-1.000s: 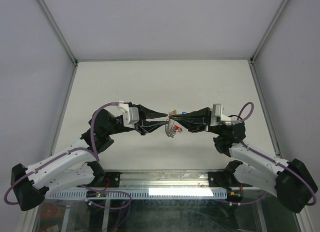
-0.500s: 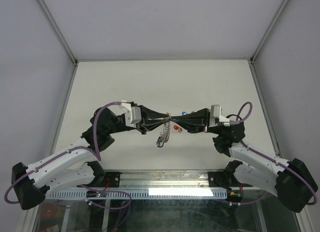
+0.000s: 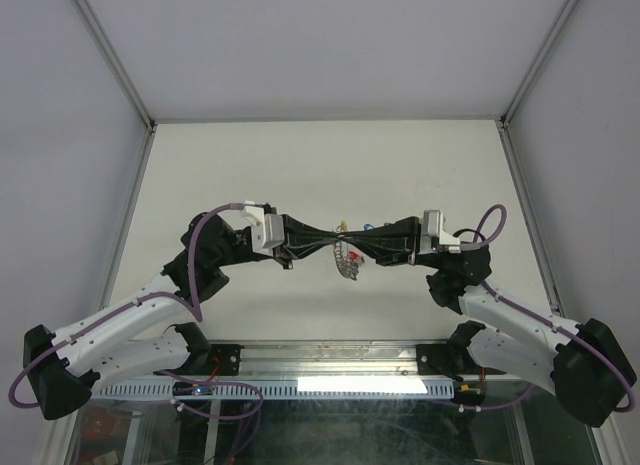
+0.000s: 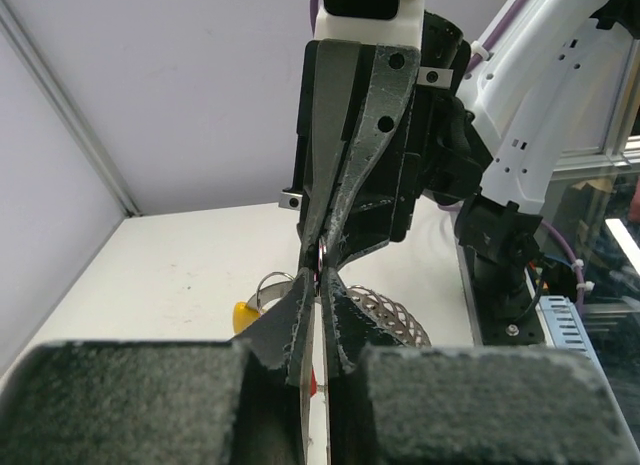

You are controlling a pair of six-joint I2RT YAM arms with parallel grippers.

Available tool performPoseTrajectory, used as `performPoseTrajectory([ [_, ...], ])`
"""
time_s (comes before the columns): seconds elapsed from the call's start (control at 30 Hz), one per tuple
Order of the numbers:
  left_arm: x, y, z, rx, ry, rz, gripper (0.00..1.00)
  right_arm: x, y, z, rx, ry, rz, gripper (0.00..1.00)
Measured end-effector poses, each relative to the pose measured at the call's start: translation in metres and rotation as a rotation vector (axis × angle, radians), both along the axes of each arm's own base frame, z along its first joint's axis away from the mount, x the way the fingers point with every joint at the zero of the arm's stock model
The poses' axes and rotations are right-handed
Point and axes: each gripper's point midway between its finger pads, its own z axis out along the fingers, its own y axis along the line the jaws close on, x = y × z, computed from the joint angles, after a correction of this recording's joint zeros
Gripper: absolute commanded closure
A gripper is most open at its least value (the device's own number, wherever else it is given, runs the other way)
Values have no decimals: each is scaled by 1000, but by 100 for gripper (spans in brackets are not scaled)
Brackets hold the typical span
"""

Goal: Put the keys on the keyring

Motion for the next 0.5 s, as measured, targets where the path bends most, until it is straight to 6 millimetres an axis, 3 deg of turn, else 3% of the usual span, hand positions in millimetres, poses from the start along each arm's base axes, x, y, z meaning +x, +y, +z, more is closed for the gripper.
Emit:
performPoseTrajectory([
  [0.17, 0, 0, 1, 4, -5, 2, 100, 1, 0, 2, -2, -1, -3, 99],
  [0.5, 4, 1, -1, 88, 2, 21, 100, 4, 3, -1, -59, 4, -19, 85],
])
